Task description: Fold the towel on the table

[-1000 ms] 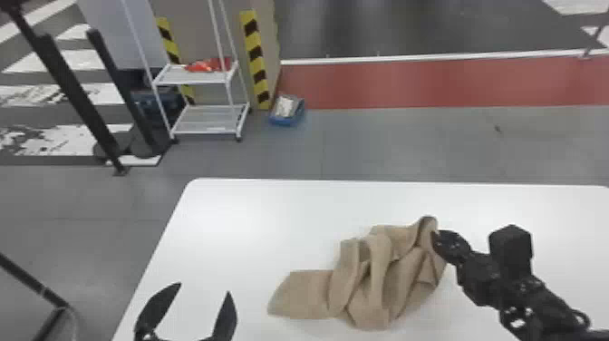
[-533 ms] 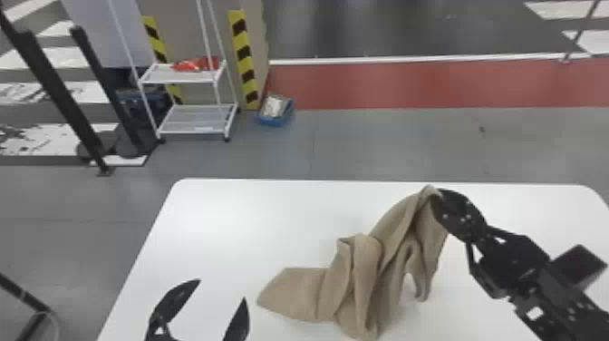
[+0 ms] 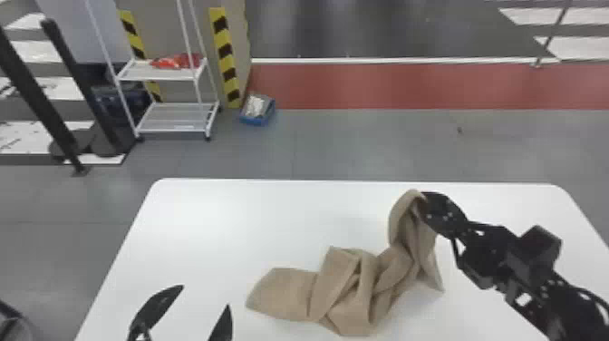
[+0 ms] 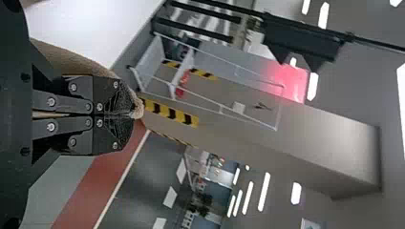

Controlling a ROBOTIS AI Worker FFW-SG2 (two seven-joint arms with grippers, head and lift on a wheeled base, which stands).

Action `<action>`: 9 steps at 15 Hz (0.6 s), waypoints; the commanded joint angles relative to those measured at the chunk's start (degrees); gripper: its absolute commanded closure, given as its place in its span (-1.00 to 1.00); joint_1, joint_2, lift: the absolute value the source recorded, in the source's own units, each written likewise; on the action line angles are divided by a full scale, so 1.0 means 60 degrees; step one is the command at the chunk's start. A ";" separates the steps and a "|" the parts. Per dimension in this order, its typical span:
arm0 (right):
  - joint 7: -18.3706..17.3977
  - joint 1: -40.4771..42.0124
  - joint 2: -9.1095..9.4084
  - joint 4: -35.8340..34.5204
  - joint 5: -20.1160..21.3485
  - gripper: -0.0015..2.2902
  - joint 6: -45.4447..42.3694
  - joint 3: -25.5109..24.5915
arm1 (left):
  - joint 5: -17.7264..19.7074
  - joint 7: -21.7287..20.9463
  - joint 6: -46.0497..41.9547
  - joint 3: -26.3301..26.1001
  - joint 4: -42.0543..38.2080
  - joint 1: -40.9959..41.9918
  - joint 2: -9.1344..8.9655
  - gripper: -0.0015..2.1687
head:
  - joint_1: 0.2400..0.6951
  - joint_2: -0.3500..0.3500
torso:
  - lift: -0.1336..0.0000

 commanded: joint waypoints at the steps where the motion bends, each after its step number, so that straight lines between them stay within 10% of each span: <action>1: 0.0113 0.0049 0.0000 0.0334 0.1298 0.71 -0.0008 -0.0405 | -0.0054 0.0002 0.0128 -0.0009 0.0019 -0.0079 0.0008 -0.92 | 1.00 0.15 | 1.00; 9: 0.0098 0.0210 0.0073 0.0715 0.3671 0.71 0.1193 -0.2045 | -0.0127 -0.0393 0.0977 -0.0141 -0.0011 -0.0314 0.0023 -0.93 | 1.00 -0.38 | 1.00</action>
